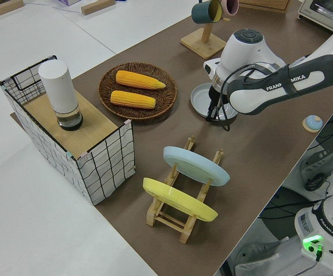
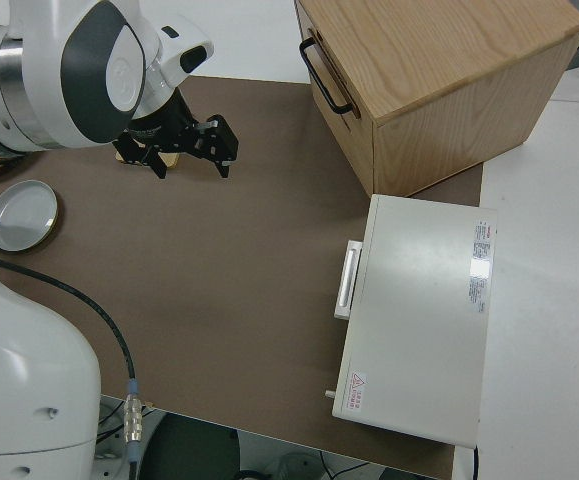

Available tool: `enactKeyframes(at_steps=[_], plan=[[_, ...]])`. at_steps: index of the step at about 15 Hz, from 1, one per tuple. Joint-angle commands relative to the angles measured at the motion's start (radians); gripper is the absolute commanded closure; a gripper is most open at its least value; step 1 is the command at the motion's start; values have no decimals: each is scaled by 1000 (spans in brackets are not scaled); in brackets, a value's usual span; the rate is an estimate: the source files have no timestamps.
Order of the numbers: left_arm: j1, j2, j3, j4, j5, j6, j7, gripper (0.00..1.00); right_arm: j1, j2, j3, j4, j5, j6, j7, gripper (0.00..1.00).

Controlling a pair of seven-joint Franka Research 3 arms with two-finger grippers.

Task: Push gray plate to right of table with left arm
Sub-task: 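Push the gray plate with the left gripper across the table toward the toaster oven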

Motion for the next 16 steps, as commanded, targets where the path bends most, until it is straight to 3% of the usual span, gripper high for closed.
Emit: enactKeyframes(at_steps=[1, 4, 16], plan=[[-7, 13, 6, -19, -7, 28, -12, 1000, -20, -3, 13, 8, 10, -14, 1, 17], [-24, 12, 2, -19, -9, 17, -27, 1000, -20, -3, 13, 8, 10, -14, 2, 17], [-253, 15, 2, -7, -9, 17, -340, 1000, -20, -3, 15, 8, 10, -14, 2, 17]])
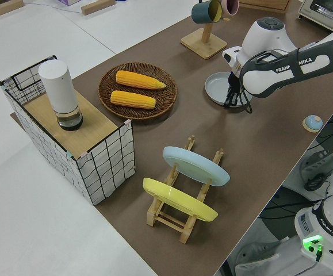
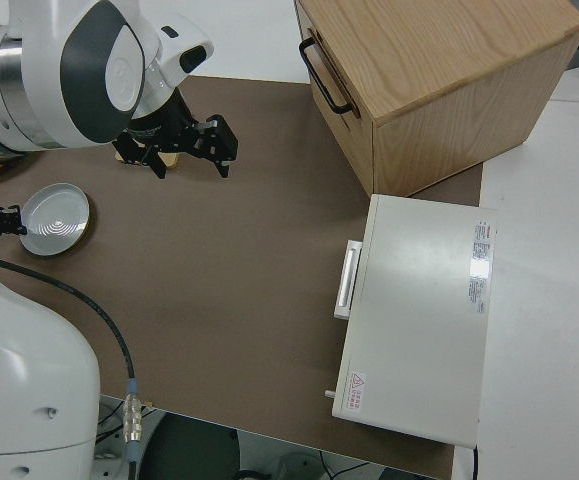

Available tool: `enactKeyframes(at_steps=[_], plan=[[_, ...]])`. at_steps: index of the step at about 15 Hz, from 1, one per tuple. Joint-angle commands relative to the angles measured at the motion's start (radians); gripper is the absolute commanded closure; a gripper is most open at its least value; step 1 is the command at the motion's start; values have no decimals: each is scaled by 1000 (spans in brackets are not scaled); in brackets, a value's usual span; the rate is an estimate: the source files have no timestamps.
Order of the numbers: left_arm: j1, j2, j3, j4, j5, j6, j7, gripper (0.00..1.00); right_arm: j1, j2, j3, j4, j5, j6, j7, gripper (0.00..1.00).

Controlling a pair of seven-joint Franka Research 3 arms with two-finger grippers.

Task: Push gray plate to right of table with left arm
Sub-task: 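Push the gray plate with the left gripper across the table toward the toaster oven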

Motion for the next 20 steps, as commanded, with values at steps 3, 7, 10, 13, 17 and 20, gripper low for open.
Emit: enactKeyframes(at_steps=[3, 7, 10, 13, 17, 20], plan=[[-109, 24, 1, 1, -7, 10, -111, 1000, -20, -3, 13, 8, 10, -14, 2, 17], [-184, 56, -2, 38, -7, 8, -225, 1000, -20, -3, 13, 8, 10, -14, 2, 17], [-212, 73, -24, 56, -7, 8, -293, 1000, -20, -3, 13, 8, 10, -14, 1, 17], [-218, 99, -71, 104, -6, 7, -371, 1000, -20, -3, 13, 8, 10, -14, 2, 17], [-228, 142, -120, 156, -6, 4, -451, 1000, -20, -3, 13, 8, 10, -14, 2, 17], [-291, 185, -134, 204, -4, 3, -526, 1000, -20, -3, 13, 8, 10, -14, 2, 17]])
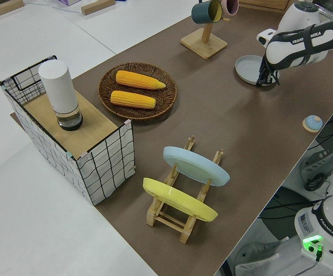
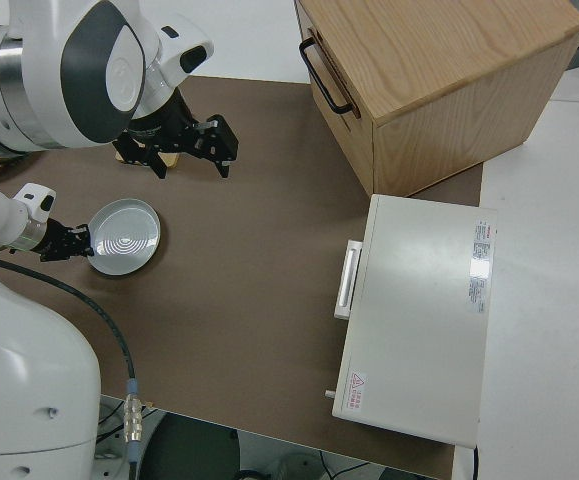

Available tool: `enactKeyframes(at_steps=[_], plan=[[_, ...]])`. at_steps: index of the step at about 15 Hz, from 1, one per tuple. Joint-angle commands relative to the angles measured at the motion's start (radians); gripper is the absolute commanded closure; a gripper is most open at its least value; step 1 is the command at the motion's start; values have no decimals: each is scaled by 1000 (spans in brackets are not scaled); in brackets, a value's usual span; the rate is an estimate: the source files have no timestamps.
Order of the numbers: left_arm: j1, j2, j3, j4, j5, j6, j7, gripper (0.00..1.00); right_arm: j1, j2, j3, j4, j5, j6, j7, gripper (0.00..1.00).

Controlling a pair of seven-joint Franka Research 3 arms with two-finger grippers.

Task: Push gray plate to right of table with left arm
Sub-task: 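Push the gray plate with the left gripper across the table toward the toaster oven, then nudge the gray plate further with the left gripper toward the toaster oven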

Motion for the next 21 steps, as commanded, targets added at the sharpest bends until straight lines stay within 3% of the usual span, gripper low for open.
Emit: enactKeyframes(at_steps=[1, 7, 16, 21], plan=[[-87, 98, -2, 96, 5, 0, -119, 1000, -20, -3, 13, 8, 10, -14, 2, 17], [-191, 199, 1, 220, 8, -16, -228, 1000, -20, -3, 13, 8, 10, -14, 2, 17], [-266, 306, 1, 361, 57, -17, -346, 1000, -20, -3, 13, 8, 10, -14, 2, 17], [-322, 371, 3, 433, 130, -37, -443, 1000, -20, -3, 15, 8, 10, -14, 1, 17]])
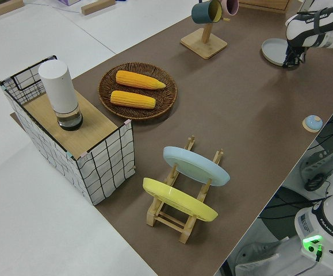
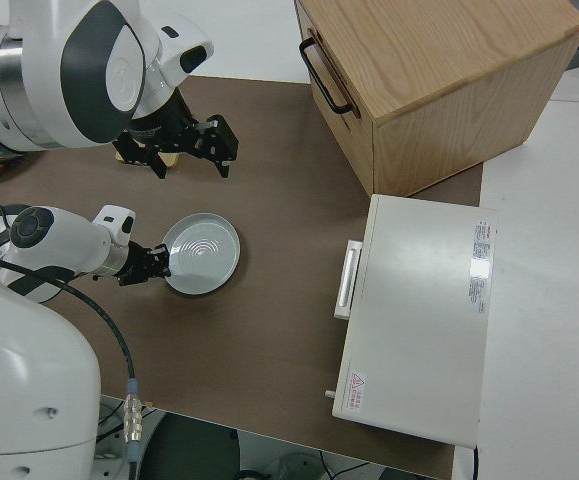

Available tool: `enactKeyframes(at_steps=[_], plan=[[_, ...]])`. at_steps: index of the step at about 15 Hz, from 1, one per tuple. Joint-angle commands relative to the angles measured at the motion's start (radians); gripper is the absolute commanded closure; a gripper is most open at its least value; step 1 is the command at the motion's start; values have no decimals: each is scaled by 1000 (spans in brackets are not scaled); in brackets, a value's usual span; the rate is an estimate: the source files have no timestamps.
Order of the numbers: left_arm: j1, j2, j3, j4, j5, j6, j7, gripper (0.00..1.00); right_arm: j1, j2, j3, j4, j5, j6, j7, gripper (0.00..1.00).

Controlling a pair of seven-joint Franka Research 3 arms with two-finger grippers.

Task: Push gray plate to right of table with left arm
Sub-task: 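Nudge the gray plate further with the left gripper toward the toaster oven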

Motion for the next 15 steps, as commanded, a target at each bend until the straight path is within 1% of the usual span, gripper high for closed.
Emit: enactKeyframes(at_steps=[1, 7, 8, 9, 10, 11, 12, 13, 14, 15], plan=[[-52, 98, 11, 70, 71, -26, -81, 1000, -20, -3, 15, 8, 10, -14, 1, 17], [-69, 101, 11, 104, 80, -46, -95, 1000, -20, -3, 13, 8, 10, -14, 2, 17], [-69, 100, 12, 105, 86, -60, -92, 945, -20, -3, 15, 8, 10, -14, 2, 17], [-67, 98, 12, 110, 97, -72, -91, 868, -20, -3, 13, 8, 10, -14, 1, 17], [-67, 97, 14, 113, 106, -83, -89, 649, -20, -3, 13, 8, 10, -14, 1, 17], [-65, 94, 15, 118, 109, -94, -86, 392, -20, -3, 13, 8, 10, -14, 1, 17], [-61, 89, 15, 124, 112, -109, -83, 230, -20, -3, 13, 8, 10, -14, 1, 17], [-56, 81, 15, 127, 115, -129, -79, 102, -20, -3, 13, 8, 10, -14, 2, 17], [-55, 71, 17, 136, 115, -153, -72, 37, -20, -3, 15, 8, 10, -14, 2, 17], [-55, 65, 17, 148, 115, -183, -63, 19, -20, -3, 15, 8, 10, -14, 2, 17]])
